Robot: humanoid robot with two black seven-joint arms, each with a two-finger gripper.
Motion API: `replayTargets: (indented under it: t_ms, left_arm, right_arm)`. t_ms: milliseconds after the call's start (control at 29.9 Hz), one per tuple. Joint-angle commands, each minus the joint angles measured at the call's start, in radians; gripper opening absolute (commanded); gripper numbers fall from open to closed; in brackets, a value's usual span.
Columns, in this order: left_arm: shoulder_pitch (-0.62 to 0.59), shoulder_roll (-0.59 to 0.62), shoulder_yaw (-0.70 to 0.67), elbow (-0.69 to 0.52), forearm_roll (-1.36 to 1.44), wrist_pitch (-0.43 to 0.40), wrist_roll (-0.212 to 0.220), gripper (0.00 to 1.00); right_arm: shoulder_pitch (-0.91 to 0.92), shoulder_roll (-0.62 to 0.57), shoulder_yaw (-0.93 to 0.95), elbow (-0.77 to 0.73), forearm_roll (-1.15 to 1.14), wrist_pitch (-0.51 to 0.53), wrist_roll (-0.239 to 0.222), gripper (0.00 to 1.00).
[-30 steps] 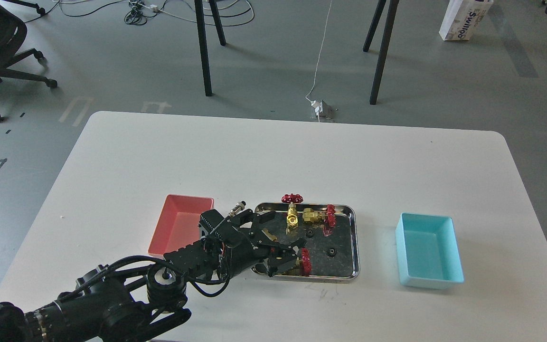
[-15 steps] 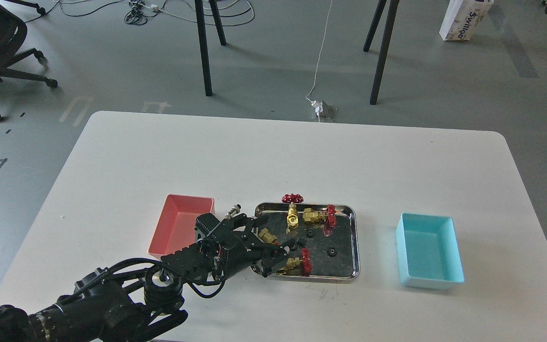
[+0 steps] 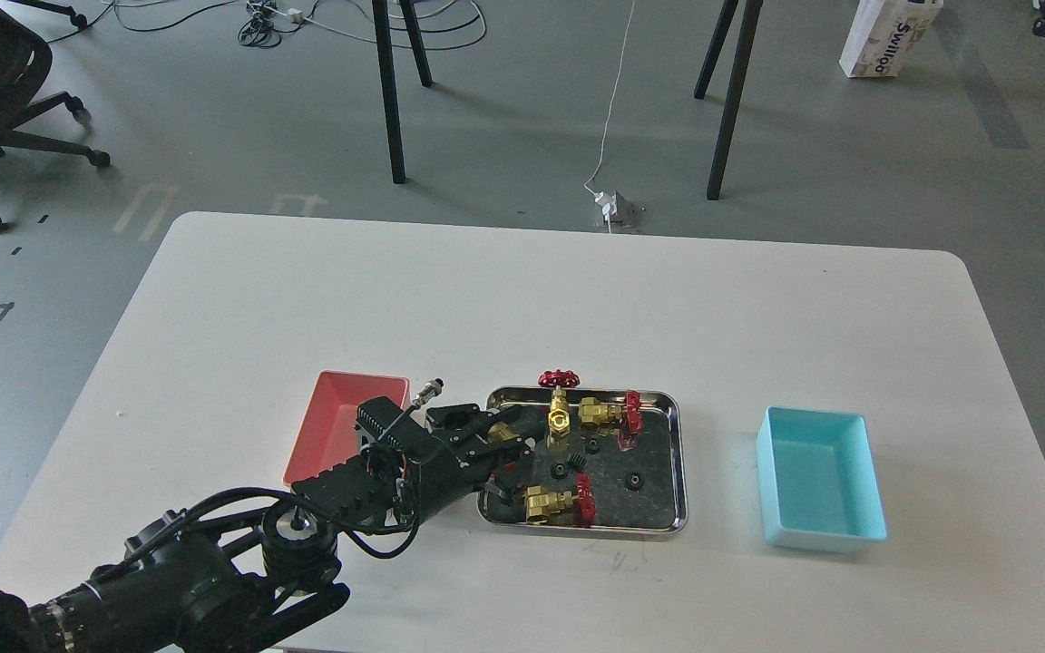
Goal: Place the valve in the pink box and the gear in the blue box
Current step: 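Lift the valve and carry it over the pink box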
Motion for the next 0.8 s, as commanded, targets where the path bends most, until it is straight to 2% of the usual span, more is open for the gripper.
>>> replayTargets:
  t_ms: [0, 167, 268, 401, 669, 770]
  left_arm:
    - [0.002, 0.061, -0.055, -0.131, -0.011, -0.031, 0.017, 0.11]
    - [0.005, 0.225, -0.147, -0.295, -0.114, -0.044, 0.048, 0.11]
    - [0.033, 0.334, -0.159, -0.317, -0.12, -0.036, 0.048, 0.11]
    - [0.076, 0.418, -0.167, -0.314, -0.148, -0.005, 0.048, 0.11]
    - [0.116, 0.417, -0.165, -0.211, -0.152, 0.018, 0.037, 0.12]
    - [0.127, 0.388, -0.167, -0.182, -0.152, 0.019, 0.037, 0.19]
  right_arm:
    - [0.0, 0.019, -0.001, -0.019, -0.009, 0.001, -0.001, 0.99]
    - [0.001, 0.026, 0.0, -0.021, -0.034, 0.001, -0.001, 0.99]
    - [0.012, 0.026, -0.001, -0.021, -0.034, 0.001, -0.001, 0.99]
    - [0.021, 0.025, -0.001, -0.021, -0.034, 0.001, -0.001, 0.99]
    - [0.031, 0.031, -0.001, -0.024, -0.034, -0.001, -0.001, 0.99]
    - [0.041, 0.034, -0.001, -0.024, -0.034, -0.001, -0.001, 0.99]
